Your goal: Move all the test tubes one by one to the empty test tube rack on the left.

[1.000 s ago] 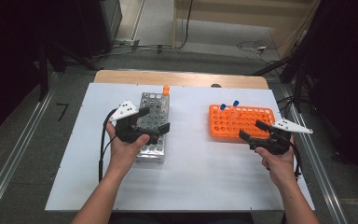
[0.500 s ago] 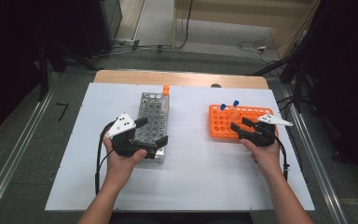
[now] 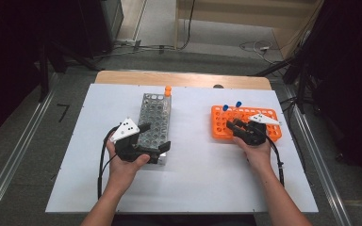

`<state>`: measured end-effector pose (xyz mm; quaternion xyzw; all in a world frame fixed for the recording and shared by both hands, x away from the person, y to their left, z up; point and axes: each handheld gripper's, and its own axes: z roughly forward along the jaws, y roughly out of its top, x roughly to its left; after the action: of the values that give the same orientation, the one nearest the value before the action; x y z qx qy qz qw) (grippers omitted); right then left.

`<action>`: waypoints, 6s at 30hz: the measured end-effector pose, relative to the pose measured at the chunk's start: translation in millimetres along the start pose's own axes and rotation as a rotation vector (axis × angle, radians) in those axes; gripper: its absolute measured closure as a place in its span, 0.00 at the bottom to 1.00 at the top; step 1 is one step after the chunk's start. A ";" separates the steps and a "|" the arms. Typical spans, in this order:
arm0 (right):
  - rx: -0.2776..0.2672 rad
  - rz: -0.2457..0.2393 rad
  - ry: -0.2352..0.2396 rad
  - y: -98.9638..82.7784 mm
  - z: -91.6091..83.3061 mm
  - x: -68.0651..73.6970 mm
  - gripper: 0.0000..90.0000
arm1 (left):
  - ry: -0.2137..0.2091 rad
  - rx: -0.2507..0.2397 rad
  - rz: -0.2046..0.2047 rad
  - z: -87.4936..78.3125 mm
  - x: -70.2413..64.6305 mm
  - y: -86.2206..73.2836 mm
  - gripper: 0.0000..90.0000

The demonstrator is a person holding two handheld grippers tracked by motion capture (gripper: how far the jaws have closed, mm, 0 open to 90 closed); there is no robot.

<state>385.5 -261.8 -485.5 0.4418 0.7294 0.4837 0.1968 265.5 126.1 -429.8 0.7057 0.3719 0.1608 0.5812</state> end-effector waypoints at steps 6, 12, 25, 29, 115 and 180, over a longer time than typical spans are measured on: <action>-0.007 -0.019 -0.037 -1.0 1.2 2.3 0.77 | -0.001 0.008 0.001 1.0 -0.4 -1.8 0.00; -0.017 -0.037 -0.070 -2.0 0.8 3.3 0.82 | -0.005 0.011 0.003 2.1 -2.3 -2.2 0.00; -0.103 0.002 -0.034 9.1 -18.2 -3.0 0.82 | -0.005 0.013 0.015 5.5 -5.7 -2.3 0.00; -0.131 0.012 -0.030 14.8 -30.2 -7.0 0.83 | 0.000 0.013 0.015 5.6 -3.7 -3.9 0.00; 0.060 -0.283 0.411 1.7 -52.6 148.9 0.56 | -0.136 0.023 0.146 42.8 -56.1 12.7 0.85; 0.037 -0.143 0.219 -43.9 -124.5 11.0 0.00 | 0.212 -0.055 0.035 80.0 69.1 54.6 0.85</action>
<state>270.7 -325.0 -465.9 0.3368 0.7850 0.5002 0.1418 383.1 116.6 -414.5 0.6749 0.4145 0.2547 0.5548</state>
